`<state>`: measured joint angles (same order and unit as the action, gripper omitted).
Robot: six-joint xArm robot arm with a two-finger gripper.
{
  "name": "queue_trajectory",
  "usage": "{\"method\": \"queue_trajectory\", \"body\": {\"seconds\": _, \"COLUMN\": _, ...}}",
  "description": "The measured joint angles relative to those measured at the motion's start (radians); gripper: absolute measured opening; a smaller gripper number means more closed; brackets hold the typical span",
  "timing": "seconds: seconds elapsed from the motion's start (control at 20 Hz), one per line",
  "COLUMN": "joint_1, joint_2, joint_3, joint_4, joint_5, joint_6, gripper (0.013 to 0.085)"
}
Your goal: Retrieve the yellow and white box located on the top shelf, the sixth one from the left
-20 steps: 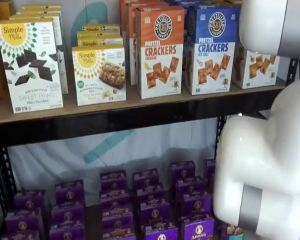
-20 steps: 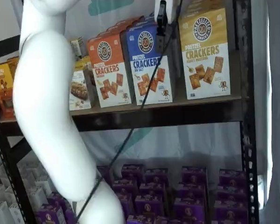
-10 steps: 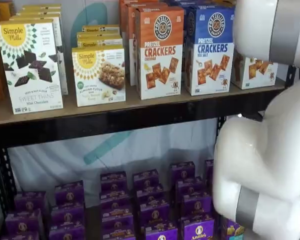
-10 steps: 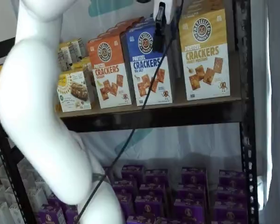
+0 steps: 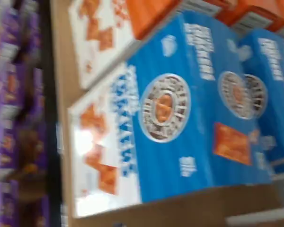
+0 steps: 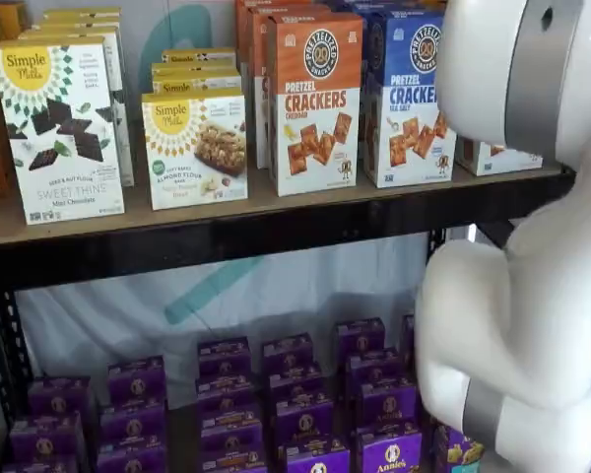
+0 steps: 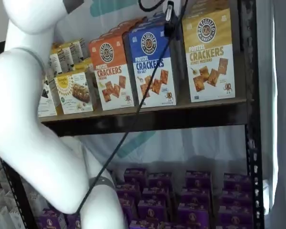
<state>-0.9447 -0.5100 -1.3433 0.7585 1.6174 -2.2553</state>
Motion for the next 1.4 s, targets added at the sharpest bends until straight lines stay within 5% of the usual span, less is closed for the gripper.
{"method": "queue_trajectory", "body": {"seconds": 0.15, "joint_1": 0.043, "joint_2": -0.017, "joint_3": 0.041, "joint_4": -0.003, "joint_5": -0.148, "joint_6": -0.042, "gripper": 0.085}}
{"method": "queue_trajectory", "body": {"seconds": 0.35, "joint_1": 0.099, "joint_2": 0.014, "joint_3": 0.017, "joint_4": -0.082, "joint_5": -0.22, "joint_6": -0.058, "gripper": 0.085}}
{"method": "queue_trajectory", "body": {"seconds": 1.1, "joint_1": 0.24, "joint_2": 0.268, "joint_3": -0.299, "joint_4": -0.368, "joint_5": -0.068, "joint_6": 0.062, "gripper": 0.085}}
{"method": "queue_trajectory", "body": {"seconds": 1.4, "joint_1": 0.263, "joint_2": 0.329, "joint_3": -0.361, "joint_4": -0.429, "joint_5": -0.034, "joint_6": 0.074, "gripper": 0.085}}
